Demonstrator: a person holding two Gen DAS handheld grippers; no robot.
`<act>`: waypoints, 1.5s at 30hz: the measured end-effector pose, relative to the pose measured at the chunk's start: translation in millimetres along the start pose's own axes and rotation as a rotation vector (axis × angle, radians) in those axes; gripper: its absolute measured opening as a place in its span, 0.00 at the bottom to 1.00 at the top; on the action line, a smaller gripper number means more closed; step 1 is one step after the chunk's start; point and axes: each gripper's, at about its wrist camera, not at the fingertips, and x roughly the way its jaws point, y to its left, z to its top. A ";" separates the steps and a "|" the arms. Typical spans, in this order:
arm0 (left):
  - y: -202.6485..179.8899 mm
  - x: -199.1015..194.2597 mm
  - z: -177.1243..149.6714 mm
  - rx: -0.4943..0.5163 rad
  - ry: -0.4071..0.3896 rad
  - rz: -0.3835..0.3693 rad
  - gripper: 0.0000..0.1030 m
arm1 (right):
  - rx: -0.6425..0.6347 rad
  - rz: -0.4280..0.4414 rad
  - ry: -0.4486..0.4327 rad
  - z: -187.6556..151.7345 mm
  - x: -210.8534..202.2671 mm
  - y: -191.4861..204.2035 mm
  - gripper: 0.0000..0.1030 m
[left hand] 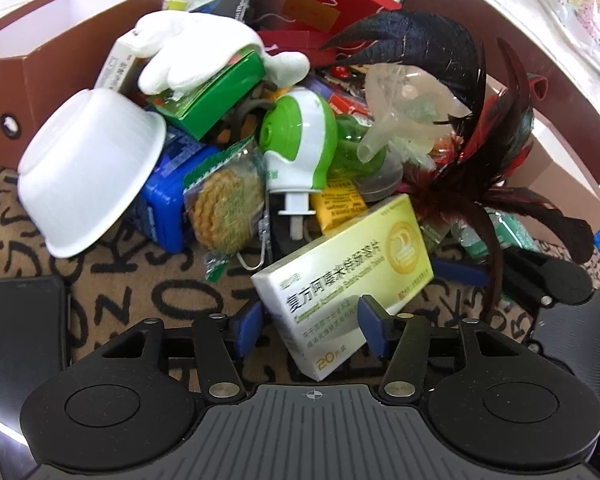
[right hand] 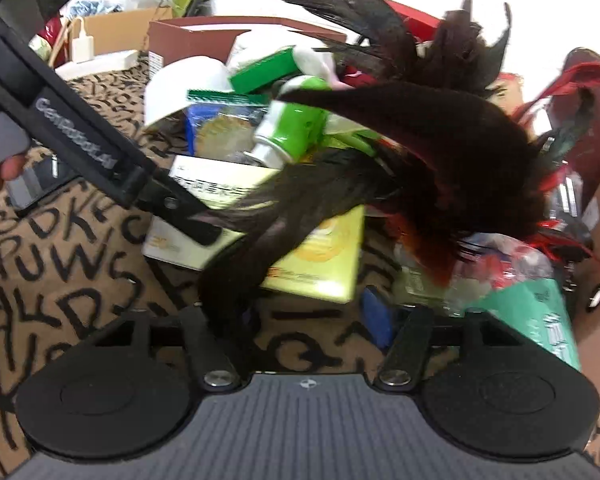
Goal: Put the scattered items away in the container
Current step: 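Reach the left tool to the yellow medicine box and close on it, then lift the yellow medicine box with the left tool over the tan box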
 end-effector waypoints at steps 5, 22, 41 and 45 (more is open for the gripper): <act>3.3 -3.2 0.4 0.010 0.005 -0.030 0.55 | -0.009 -0.011 0.014 -6.0 -18.1 13.3 0.55; -10.6 0.6 -17.1 0.163 0.055 -0.036 0.61 | 0.142 -0.035 0.033 -26.2 -55.0 24.8 0.56; -58.4 -19.2 -27.4 0.270 0.029 -0.069 0.52 | 0.181 -0.080 0.026 -35.4 -88.2 31.4 0.54; -90.0 -37.7 -20.1 0.323 -0.029 -0.104 0.52 | 0.201 -0.144 -0.020 -36.0 -123.8 25.1 0.54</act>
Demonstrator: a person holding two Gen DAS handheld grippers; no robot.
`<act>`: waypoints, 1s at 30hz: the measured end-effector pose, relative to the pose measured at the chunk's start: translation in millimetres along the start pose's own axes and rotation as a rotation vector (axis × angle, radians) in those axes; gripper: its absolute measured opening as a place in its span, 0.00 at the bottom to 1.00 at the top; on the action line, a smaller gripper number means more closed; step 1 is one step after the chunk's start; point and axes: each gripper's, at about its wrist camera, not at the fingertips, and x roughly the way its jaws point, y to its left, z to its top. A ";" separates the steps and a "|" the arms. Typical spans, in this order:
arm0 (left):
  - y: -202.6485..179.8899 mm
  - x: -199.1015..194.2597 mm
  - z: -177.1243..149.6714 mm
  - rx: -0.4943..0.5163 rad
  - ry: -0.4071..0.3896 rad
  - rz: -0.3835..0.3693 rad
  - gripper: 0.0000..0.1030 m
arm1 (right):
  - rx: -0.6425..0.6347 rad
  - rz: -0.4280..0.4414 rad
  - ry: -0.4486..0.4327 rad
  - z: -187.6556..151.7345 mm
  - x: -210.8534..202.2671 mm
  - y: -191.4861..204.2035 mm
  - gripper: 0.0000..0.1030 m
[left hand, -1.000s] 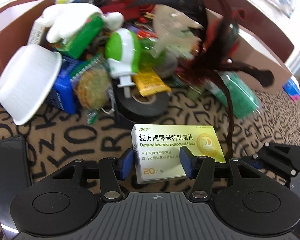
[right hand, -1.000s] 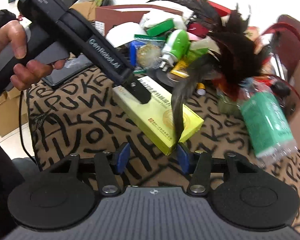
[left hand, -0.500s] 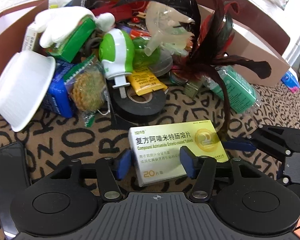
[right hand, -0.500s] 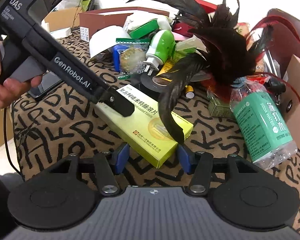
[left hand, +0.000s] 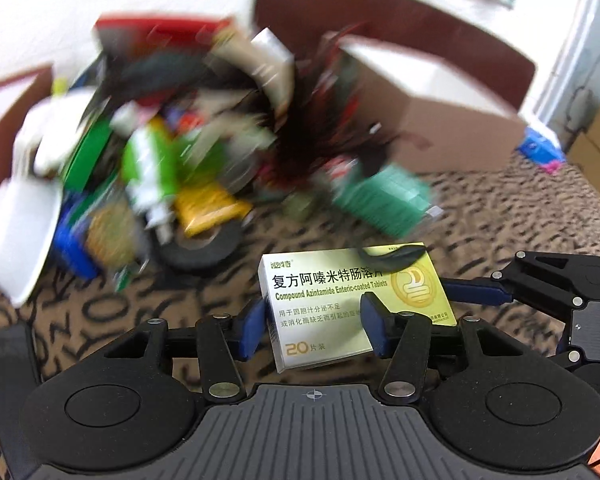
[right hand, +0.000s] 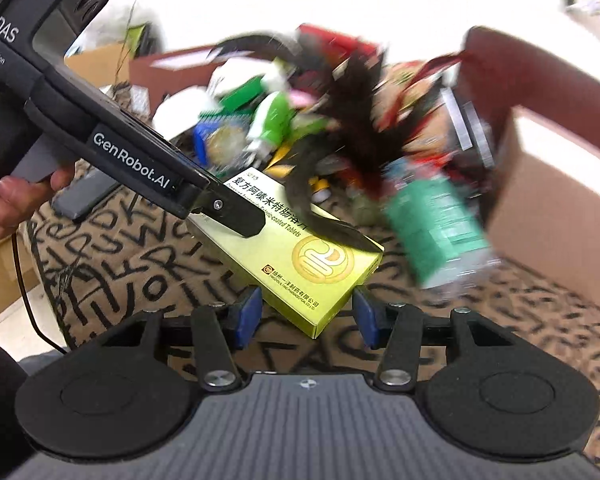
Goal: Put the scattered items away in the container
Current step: 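Lift the yellow medicine box with the left tool over the tan box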
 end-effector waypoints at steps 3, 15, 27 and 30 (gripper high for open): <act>-22.5 -6.7 21.3 0.037 -0.054 -0.021 0.52 | 0.010 -0.059 -0.042 7.1 -22.6 -13.4 0.54; -90.4 25.0 158.5 0.119 -0.237 -0.075 0.53 | 0.130 -0.291 -0.201 67.4 -58.4 -112.9 0.54; -95.2 166.0 258.0 0.017 -0.125 -0.102 0.54 | 0.181 -0.345 -0.075 96.0 24.8 -223.6 0.56; -94.1 198.9 265.5 -0.005 -0.079 -0.111 0.54 | 0.188 -0.341 -0.023 89.2 44.5 -240.4 0.56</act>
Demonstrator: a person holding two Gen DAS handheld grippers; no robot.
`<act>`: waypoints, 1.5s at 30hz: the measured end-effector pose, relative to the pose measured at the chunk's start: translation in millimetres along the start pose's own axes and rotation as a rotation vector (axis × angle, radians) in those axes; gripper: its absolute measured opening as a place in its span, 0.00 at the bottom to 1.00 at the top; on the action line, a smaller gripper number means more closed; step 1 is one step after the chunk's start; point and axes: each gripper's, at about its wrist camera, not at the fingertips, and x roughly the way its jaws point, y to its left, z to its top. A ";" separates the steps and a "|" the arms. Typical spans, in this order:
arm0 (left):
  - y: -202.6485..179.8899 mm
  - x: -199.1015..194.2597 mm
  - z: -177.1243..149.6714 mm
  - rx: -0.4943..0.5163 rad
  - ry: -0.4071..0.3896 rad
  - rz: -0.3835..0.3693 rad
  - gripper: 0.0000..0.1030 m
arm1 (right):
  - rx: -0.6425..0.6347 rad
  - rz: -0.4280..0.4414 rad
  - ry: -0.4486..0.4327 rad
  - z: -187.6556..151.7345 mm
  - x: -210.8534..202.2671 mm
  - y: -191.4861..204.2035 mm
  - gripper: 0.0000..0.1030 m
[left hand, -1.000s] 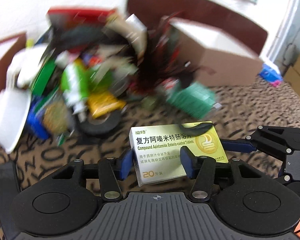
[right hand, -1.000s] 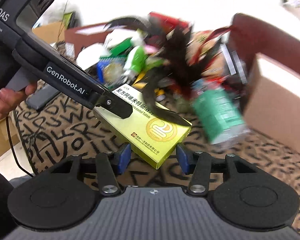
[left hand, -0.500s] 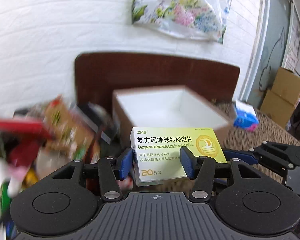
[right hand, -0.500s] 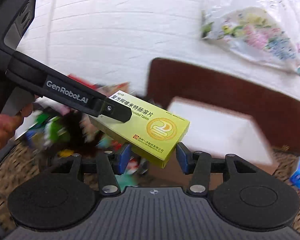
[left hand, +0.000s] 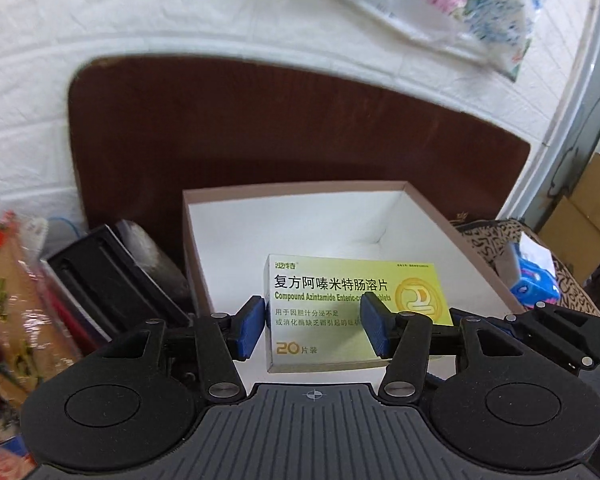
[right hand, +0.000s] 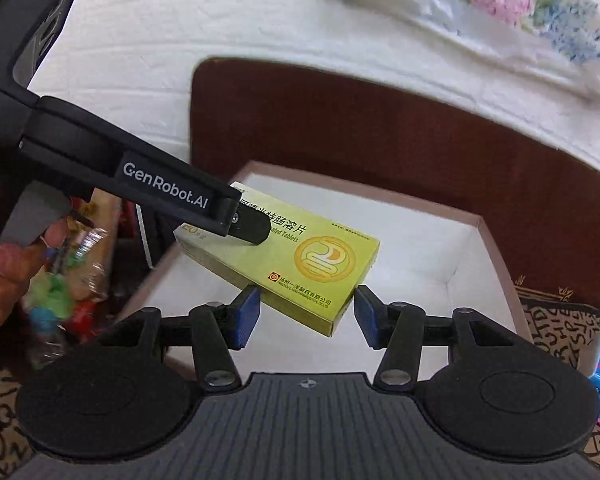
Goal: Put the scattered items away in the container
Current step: 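Lift the yellow medicine box with the left tool over the tan box, then open the left tool to drop the medicine box into the tan box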
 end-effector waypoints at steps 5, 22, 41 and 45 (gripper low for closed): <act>5.3 44.6 8.0 -0.013 0.043 0.011 0.54 | -0.004 0.018 0.076 2.4 40.5 -19.3 0.56; 5.3 74.9 27.4 0.052 0.040 0.057 1.00 | -0.099 -0.040 0.157 34.9 103.1 -17.1 0.96; -18.3 -10.4 1.5 0.040 0.023 0.079 1.00 | -0.094 0.013 0.104 31.1 18.7 12.5 0.99; -24.3 -41.0 -7.8 0.040 0.006 0.085 1.00 | -0.110 0.037 0.049 30.4 -12.0 27.6 0.99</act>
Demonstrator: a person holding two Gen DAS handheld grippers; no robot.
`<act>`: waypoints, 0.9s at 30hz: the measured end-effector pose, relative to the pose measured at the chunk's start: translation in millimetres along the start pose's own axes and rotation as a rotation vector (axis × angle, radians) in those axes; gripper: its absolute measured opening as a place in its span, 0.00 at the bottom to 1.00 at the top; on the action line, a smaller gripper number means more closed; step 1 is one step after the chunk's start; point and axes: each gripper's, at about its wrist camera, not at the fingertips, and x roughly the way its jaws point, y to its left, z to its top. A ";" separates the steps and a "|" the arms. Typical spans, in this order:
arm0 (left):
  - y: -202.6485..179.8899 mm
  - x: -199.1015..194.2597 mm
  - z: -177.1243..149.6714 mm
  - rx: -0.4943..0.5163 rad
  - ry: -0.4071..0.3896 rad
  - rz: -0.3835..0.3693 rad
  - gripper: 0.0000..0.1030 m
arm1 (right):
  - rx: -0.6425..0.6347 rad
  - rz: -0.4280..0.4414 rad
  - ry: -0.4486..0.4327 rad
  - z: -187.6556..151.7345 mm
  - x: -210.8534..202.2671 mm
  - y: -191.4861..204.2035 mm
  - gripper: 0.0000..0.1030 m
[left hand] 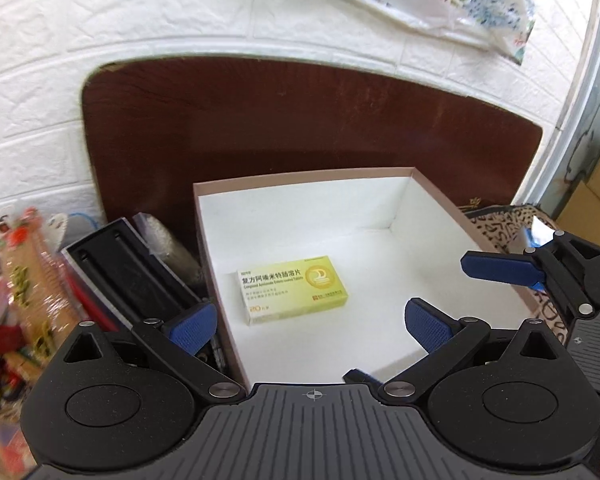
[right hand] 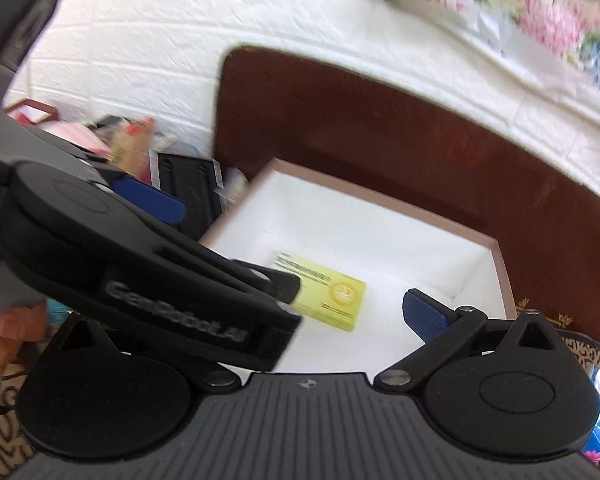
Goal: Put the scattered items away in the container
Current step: 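Open the left tool to drop the medicine box into the tan box, then reach the right tool to the green soda water bottle and grasp it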
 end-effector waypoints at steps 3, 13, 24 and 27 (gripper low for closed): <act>-4.8 -22.9 -8.9 0.013 -0.014 0.022 1.00 | -0.028 0.015 -0.049 -2.0 -23.0 17.6 1.00; -11.4 -104.3 -66.5 0.062 -0.119 0.082 1.00 | 0.004 0.094 -0.216 -36.1 -88.5 67.2 1.00; -1.0 -134.4 -155.7 -0.015 -0.091 0.109 1.00 | 0.107 0.126 -0.238 -98.9 -108.9 107.4 1.00; 1.1 -134.0 -170.9 -0.007 -0.074 0.132 1.00 | 0.141 0.107 -0.218 -113.1 -108.2 112.1 1.00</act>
